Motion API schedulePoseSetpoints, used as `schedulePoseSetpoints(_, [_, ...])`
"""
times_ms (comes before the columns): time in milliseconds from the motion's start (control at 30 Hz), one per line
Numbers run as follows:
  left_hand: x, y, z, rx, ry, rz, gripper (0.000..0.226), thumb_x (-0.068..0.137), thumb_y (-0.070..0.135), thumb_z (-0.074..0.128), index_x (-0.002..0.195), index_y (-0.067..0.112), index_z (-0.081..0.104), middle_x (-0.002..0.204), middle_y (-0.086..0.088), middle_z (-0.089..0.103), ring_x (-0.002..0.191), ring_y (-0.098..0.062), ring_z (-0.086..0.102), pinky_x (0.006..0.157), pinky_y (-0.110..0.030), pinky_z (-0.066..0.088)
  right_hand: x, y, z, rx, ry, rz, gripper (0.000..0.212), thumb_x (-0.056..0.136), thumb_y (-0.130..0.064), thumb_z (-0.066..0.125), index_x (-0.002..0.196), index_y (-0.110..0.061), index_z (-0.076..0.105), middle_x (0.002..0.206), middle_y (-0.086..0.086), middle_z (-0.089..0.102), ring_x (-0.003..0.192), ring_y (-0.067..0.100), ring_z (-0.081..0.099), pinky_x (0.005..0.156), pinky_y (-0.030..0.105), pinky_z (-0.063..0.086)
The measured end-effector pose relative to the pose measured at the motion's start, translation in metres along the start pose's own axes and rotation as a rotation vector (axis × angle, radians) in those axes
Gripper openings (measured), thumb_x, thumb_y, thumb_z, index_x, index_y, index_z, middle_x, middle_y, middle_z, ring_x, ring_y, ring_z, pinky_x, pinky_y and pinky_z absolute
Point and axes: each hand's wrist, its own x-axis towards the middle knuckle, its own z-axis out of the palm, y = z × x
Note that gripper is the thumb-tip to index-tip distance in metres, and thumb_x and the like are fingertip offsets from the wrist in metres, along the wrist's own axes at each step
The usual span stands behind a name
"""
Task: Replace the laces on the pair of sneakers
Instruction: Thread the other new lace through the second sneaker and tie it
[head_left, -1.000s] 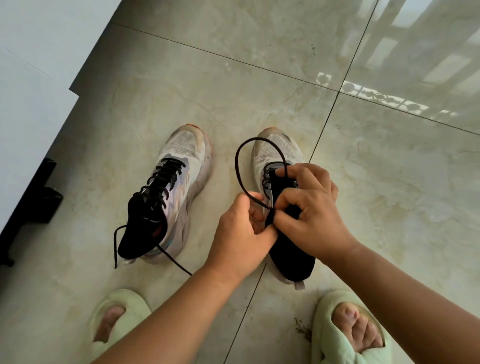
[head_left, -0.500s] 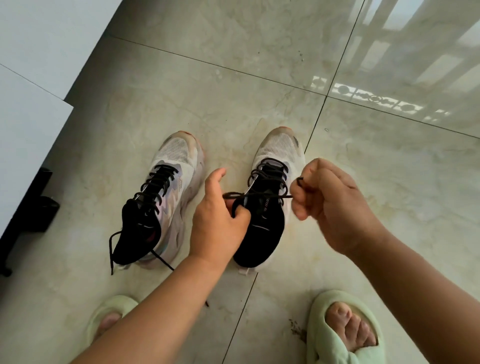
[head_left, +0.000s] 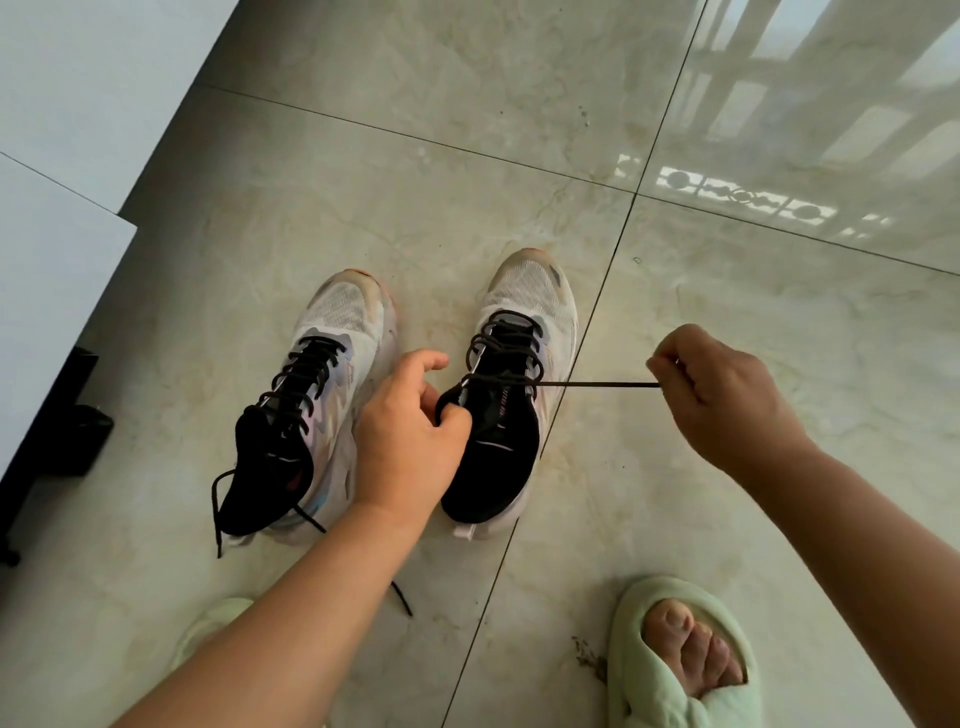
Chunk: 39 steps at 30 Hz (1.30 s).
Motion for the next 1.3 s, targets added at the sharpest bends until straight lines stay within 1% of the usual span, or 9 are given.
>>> schedulePoseSetpoints(67, [-0.002,0.002,0.001,-0.003,0.018,-0.002,0.036,0.075,0.007,0.062,0.101,0.027,0.049,0.069,0.006,0.053,0.064,-0.014,0.053,0.064,-0.033,0.046,0.0,-0.002,-0.003,0.11,0.001,0.027,0.013,0.093,-0.019,0.048,0.085,-0.009,0.05,0.062,-0.005,0.049,0.058,0.009,0.047,0.051,0.013,0.032])
schedulePoseSetpoints(167, [-0.005,0.005,-0.001,-0.008,0.018,0.007,0.036,0.077,0.008,0.064,0.095,0.029,0.041,0.077,0.01,0.052,0.066,-0.009,0.054,0.065,-0.035,0.048,-0.001,-0.016,-0.006,0.301,-0.032,0.01,0.015,0.084,-0.019,0.037,0.093,-0.016,0.049,0.067,0.001,0.053,0.066,0.006,0.049,0.055,0.01,0.035])
schedulePoseSetpoints(333, [-0.008,0.009,-0.005,0.064,0.011,0.26,0.02,0.073,0.005,0.07,0.087,0.015,0.059,0.104,-0.002,0.047,0.084,-0.019,0.055,0.076,-0.03,0.048,-0.007,-0.032,0.0,0.416,-0.224,-0.051,0.043,0.071,-0.013,0.033,0.111,-0.009,0.05,0.097,0.006,0.063,0.09,0.008,0.057,0.079,0.016,0.044])
schedulePoseSetpoints(400, [-0.009,0.012,-0.003,0.124,0.008,0.341,0.011,0.07,0.01,0.073,0.079,0.012,0.067,0.103,-0.008,0.051,0.084,-0.025,0.052,0.078,-0.035,0.046,-0.009,-0.034,0.006,0.422,-0.261,-0.05,0.042,0.074,-0.007,0.036,0.114,-0.011,0.05,0.109,0.005,0.063,0.105,0.015,0.057,0.093,0.029,0.046])
schedulePoseSetpoints(467, [-0.01,0.015,-0.001,0.17,0.02,0.377,0.008,0.07,0.018,0.074,0.076,0.014,0.071,0.097,-0.009,0.053,0.083,-0.028,0.05,0.075,-0.04,0.045,-0.011,-0.035,0.012,0.343,-0.214,-0.108,0.032,0.082,0.004,0.043,0.109,-0.008,0.055,0.102,0.01,0.066,0.098,0.024,0.062,0.086,0.037,0.049])
schedulePoseSetpoints(633, [-0.014,0.02,0.003,0.175,0.017,0.401,0.024,0.074,0.033,0.056,0.081,0.017,0.073,0.088,-0.005,0.052,0.082,-0.027,0.05,0.075,-0.035,0.04,-0.012,-0.035,0.014,0.206,-0.117,-0.237,0.008,0.085,0.001,0.061,0.089,-0.003,0.066,0.079,0.003,0.066,0.065,0.014,0.057,0.061,0.011,0.04])
schedulePoseSetpoints(967, [-0.016,0.018,0.004,0.2,-0.029,0.405,0.017,0.068,0.028,0.072,0.083,0.021,0.074,0.077,0.004,0.06,0.074,-0.023,0.052,0.067,-0.028,0.026,-0.013,-0.042,0.022,0.199,-0.136,-0.2,0.01,0.086,-0.003,0.062,0.092,-0.003,0.069,0.086,0.007,0.062,0.072,0.019,0.057,0.066,0.025,0.045])
schedulePoseSetpoints(1100, [-0.017,0.02,0.004,0.19,-0.041,0.4,0.015,0.069,0.028,0.071,0.082,0.021,0.074,0.076,0.006,0.062,0.074,-0.023,0.052,0.068,-0.029,0.027,-0.014,-0.047,0.023,0.264,-0.043,-0.174,0.007,0.084,-0.001,0.063,0.085,-0.004,0.07,0.078,0.0,0.06,0.065,0.007,0.049,0.063,0.008,0.037])
schedulePoseSetpoints(1300, [-0.016,0.022,0.004,0.185,-0.056,0.4,0.012,0.071,0.026,0.07,0.08,0.02,0.074,0.076,0.008,0.066,0.074,-0.024,0.054,0.069,-0.032,0.031,-0.014,-0.049,0.026,0.215,-0.032,-0.179,0.009,0.084,0.0,0.062,0.085,-0.003,0.071,0.079,0.005,0.064,0.067,0.018,0.059,0.063,0.019,0.04])
